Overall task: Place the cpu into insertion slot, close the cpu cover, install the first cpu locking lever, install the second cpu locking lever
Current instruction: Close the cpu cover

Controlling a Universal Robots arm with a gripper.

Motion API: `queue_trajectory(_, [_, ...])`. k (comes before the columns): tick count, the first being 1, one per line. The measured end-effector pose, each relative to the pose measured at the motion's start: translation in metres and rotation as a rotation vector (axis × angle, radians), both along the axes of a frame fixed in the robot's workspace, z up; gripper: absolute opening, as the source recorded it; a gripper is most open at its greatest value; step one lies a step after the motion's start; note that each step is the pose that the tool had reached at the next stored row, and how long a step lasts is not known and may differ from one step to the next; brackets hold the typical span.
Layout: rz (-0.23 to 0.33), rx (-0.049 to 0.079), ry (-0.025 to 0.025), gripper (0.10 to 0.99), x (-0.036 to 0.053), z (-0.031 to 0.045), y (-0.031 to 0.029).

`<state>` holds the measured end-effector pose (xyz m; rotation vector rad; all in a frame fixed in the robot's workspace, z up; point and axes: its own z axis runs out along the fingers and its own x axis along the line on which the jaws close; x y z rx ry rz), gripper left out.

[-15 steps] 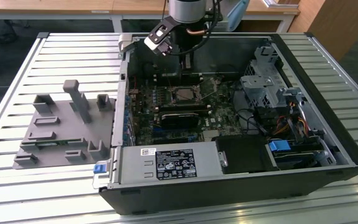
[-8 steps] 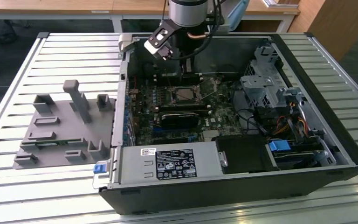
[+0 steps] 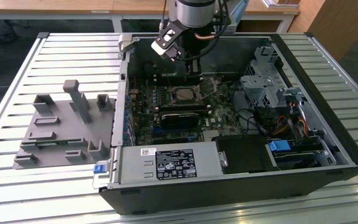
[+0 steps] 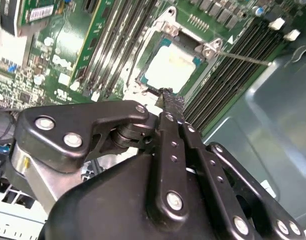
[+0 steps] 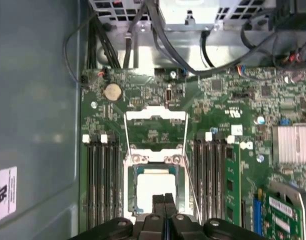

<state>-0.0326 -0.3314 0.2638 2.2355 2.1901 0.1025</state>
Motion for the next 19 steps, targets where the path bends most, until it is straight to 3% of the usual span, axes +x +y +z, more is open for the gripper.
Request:
queue_trajectory(5, [0.005, 0.0, 0.0178, 0.106, 0.0129, -0.0005, -0.0001])
queue_trajectory(7, [0.005, 0.0, 0.0228, 0.106, 0.0173, -0.0006, -0.0001])
queue_trajectory(13, [0.059, -0.001, 0.024, 0.106, 0.0229, -0.0013, 0.0])
queue_trajectory(19, [0.063, -0.001, 0.0243, 0.106, 0.0316, -0.0021, -0.0001])
